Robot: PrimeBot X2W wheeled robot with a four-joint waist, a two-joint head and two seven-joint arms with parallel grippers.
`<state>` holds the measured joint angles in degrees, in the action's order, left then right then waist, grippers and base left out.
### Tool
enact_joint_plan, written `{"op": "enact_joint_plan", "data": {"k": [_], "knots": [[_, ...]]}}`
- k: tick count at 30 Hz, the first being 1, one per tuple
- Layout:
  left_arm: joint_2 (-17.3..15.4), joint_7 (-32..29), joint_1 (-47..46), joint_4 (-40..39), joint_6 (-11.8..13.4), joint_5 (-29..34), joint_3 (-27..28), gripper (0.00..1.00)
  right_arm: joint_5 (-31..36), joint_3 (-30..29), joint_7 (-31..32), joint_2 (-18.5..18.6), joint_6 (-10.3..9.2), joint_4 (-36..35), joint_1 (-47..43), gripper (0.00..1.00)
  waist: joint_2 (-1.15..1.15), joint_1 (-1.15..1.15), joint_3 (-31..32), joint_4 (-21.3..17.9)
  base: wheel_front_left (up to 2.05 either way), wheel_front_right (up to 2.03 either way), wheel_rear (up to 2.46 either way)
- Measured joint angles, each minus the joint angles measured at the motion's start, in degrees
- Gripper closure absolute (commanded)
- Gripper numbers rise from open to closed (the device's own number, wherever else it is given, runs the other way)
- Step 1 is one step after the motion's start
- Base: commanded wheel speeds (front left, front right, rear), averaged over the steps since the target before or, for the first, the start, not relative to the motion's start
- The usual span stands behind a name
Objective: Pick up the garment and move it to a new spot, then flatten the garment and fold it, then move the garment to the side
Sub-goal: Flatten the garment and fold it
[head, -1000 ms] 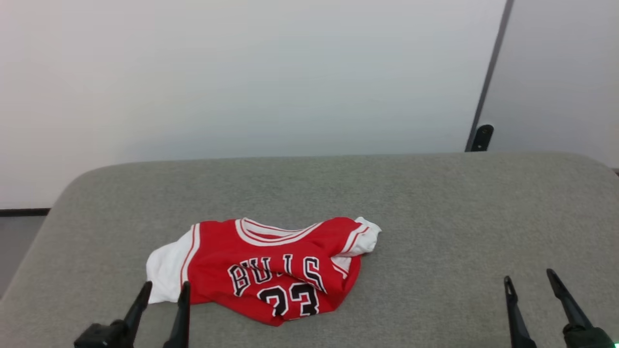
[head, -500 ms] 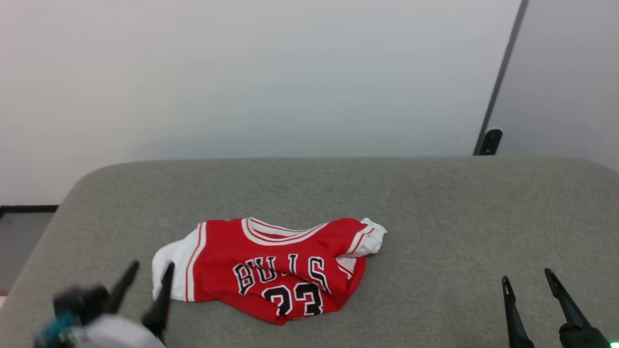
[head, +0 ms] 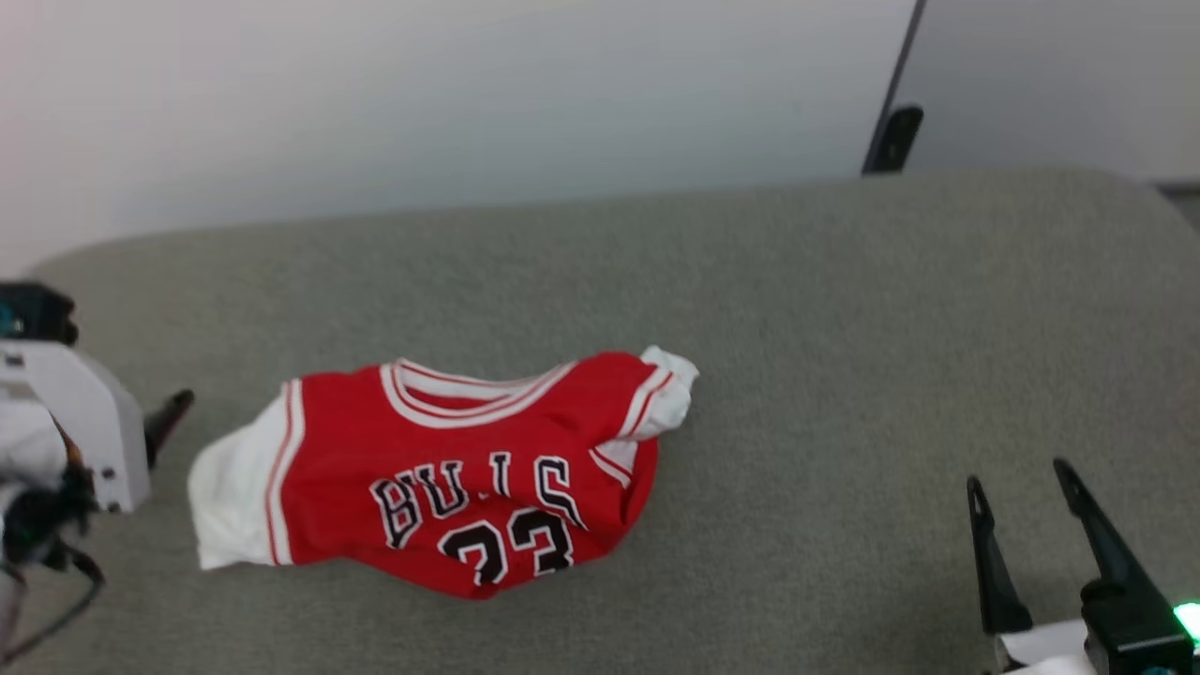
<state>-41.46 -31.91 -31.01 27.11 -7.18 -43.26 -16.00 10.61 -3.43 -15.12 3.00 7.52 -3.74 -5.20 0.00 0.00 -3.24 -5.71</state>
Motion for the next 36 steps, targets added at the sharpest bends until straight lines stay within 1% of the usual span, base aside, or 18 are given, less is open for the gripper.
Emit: {"op": "enact_joint_plan", "data": {"k": [5,6,8,9,10,12,15,17,18,19,20,21,22,24,27,29,32,36], "knots": [[-0.9,-7.7,-6.9,4.7,-0.2,-1.2,-3.7,0.00,0.2,0.3,0.0,0.1,0.00,-1.0,2.2,0.00,0.00,0.00,-5.3,-1.3,0.00,0.00,0.00],[-1.2,-8.9,-7.9,5.5,-0.2,-1.1,-4.6,0.05,0.2,0.3,0.0,0.2,0.00,-1.2,2.5,0.00,0.00,0.00,-6.3,-1.5,0.00,0.00,0.00],[-1.5,-11.2,-9.8,7.1,-0.2,-1.2,-6.0,0.21,0.2,0.6,0.0,0.2,0.00,-1.4,3.2,0.00,0.00,0.00,-8.3,-1.9,0.00,0.00,0.00],[-2.0,-12.1,-10.4,7.2,-0.2,-1.1,-7.2,0.22,0.2,0.7,0.0,0.3,0.00,-1.5,3.5,0.00,0.00,0.00,-9.2,-2.2,0.00,0.00,0.00],[-2.3,-12.8,-11.1,7.6,-0.3,-1.1,-7.8,0.26,0.2,0.8,0.0,0.3,0.00,-1.6,3.7,0.00,0.00,0.00,-10.1,-2.4,0.00,0.00,0.00],[-2.8,-14.3,-11.9,9.2,-0.3,-1.5,-9.0,0.28,0.2,1.0,0.0,0.3,0.00,-1.7,3.8,0.00,0.00,0.00,-11.8,-2.8,0.00,0.00,0.00],[-2.6,-16.2,-12.4,12.5,-0.3,-2.6,-9.7,0.27,0.2,1.1,0.0,0.3,0.00,-1.9,4.3,0.00,0.00,0.00,-13.9,-3.2,0.00,0.00,0.00],[-2.4,-17.6,-13.5,13.8,-0.4,-2.6,-10.3,0.40,0.2,1.2,0.0,0.3,0.00,-2.1,4.7,0.00,0.00,0.00,-15.0,-3.4,0.00,0.00,0.00],[-2.4,-17.5,-14.1,14.5,-0.4,-2.5,-10.4,0.51,0.2,1.5,0.0,0.3,0.00,-2.1,4.7,0.00,0.00,0.00,-15.4,-3.4,0.00,0.00,0.00],[-2.4,-17.5,-14.1,14.5,-0.4,-2.5,-10.4,0.51,0.2,1.5,0.0,0.3,0.00,-2.1,4.7,0.00,0.00,0.00,-15.4,-3.4,0.00,0.00,0.00],[-1.8,-16.8,-14.9,15.9,-0.4,-2.5,-10.4,0.61,0.2,2.0,0.0,0.4,0.00,-2.1,5.0,0.00,0.00,0.00,-16.1,-3.3,0.00,0.00,0.00],[-1.4,-16.4,-15.4,16.5,-0.4,-2.6,-10.4,0.75,0.1,2.3,0.0,0.5,0.00,-2.1,5.3,0.00,0.00,0.00,-16.2,-3.1,0.00,0.00,0.00],[-0.7,-16.2,-15.8,16.9,-0.4,-2.8,-10.5,1.00,-0.1,2.4,0.0,0.6,0.00,-2.1,5.6,0.00,0.00,0.00,-16.3,-2.9,0.00,0.00,0.00],[0.3,-15.2,-16.5,17.6,-0.4,-3.1,-11.0,1.00,-1.0,3.1,0.0,1.0,0.00,-2.1,6.0,0.00,0.00,0.00,-16.4,-2.3,0.00,0.00,0.00],[1.7,-13.9,-17.5,18.1,-0.3,-3.2,-12.1,1.00,-2.6,5.8,0.0,2.7,0.00,-1.0,7.2,0.00,0.00,0.00,-16.3,-1.1,0.00,0.00,0.00],[2.5,-13.2,-18.3,18.2,-0.3,-3.2,-13.2,1.00,-4.5,8.4,1.3,4.4,0.00,-0.3,9.1,0.00,0.00,0.00,-16.3,-0.3,0.00,0.00,0.00],[3.6,-12.1,-19.1,18.3,-0.2,-3.7,-14.6,1.00,-7.1,10.9,5.3,7.9,0.00,-0.7,14.0,0.00,0.00,0.00,-16.1,0.8,0.00,0.00,0.00],[5.0,-11.1,-20.3,18.4,-0.2,-4.3,-16.7,1.00,-14.9,16.9,13.8,12.8,0.00,-0.1,21.9,0.00,0.00,0.00,-16.1,2.3,0.00,0.00,0.00]]}}
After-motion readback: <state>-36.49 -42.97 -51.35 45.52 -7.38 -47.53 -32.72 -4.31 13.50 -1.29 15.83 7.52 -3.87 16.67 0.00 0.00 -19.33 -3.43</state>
